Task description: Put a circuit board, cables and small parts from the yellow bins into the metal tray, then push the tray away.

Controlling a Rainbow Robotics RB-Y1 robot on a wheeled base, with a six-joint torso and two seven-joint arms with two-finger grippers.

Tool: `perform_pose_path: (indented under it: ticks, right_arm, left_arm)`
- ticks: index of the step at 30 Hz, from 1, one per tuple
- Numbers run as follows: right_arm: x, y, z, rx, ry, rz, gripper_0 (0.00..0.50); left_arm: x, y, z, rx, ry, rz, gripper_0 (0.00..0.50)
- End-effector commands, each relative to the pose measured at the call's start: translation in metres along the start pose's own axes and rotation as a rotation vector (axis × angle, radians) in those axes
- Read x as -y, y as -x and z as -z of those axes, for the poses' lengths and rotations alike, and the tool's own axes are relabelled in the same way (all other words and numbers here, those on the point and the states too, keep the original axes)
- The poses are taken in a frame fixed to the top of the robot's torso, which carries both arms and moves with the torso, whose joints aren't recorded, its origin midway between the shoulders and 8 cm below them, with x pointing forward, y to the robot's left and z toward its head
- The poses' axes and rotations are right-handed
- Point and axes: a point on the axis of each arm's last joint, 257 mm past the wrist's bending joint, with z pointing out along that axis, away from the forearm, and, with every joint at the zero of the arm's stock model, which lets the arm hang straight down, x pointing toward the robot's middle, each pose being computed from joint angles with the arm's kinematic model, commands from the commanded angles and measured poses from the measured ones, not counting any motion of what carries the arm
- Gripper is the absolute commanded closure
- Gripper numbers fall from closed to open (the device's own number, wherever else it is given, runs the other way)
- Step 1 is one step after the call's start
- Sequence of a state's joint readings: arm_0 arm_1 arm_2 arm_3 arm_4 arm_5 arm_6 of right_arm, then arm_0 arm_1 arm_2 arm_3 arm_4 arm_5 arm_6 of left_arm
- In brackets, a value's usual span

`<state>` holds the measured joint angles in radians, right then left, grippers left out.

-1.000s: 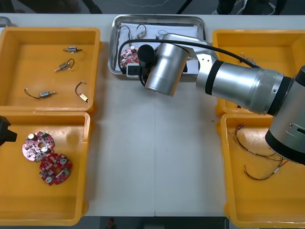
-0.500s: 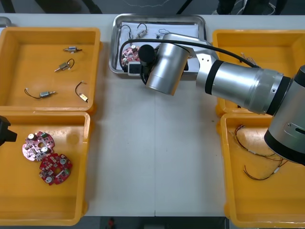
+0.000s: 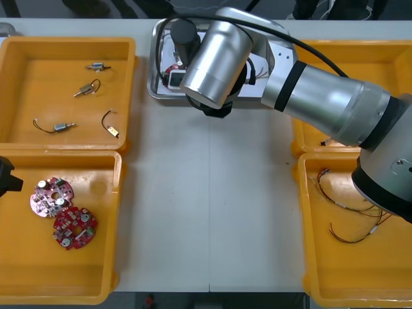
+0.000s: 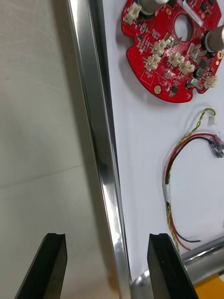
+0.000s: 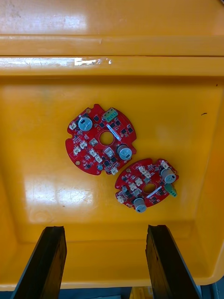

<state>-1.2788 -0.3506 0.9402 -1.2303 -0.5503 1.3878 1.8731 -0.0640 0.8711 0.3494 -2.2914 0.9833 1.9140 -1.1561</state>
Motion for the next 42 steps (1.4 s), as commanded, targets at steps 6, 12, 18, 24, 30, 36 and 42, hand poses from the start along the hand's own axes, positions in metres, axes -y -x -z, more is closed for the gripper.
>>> perform_pose_path:
  ticks: [6, 12, 18, 24, 30, 36, 42]
  right_arm:
    - [-0.01, -0.007, 0.059, 0.0, 0.049, -0.21, 0.0]
    - [-0.022, -0.05, 0.078, -0.067, 0.086, -0.409, 0.0]
    - [-0.027, -0.082, 0.092, -0.079, 0.087, -0.595, 0.0]
    - [-0.033, -0.106, 0.098, -0.048, 0.108, -0.793, 0.0]
    - [-0.043, -0.145, 0.102, -0.047, 0.135, -0.964, 0.0]
    - [-0.045, -0.188, 0.107, -0.056, 0.117, -1.081, 0.0]
    - [-0.058, -0.244, 0.11, -0.099, 0.111, -1.185, 0.0]
  left_arm:
    - [-0.013, 0.001, 0.013, 0.016, 0.046, -0.094, 0.0]
    - [-0.013, 0.001, 0.013, 0.016, 0.046, -0.094, 0.0]
    - [-0.013, 0.001, 0.013, 0.016, 0.046, -0.094, 0.0]
    - [-0.013, 0.001, 0.013, 0.016, 0.046, -0.094, 0.0]
    - [-0.013, 0.001, 0.013, 0.016, 0.046, -0.094, 0.0]
    - [-0.013, 0.001, 0.013, 0.016, 0.046, -0.094, 0.0]
    - [-0.013, 0.001, 0.013, 0.016, 0.046, -0.094, 0.0]
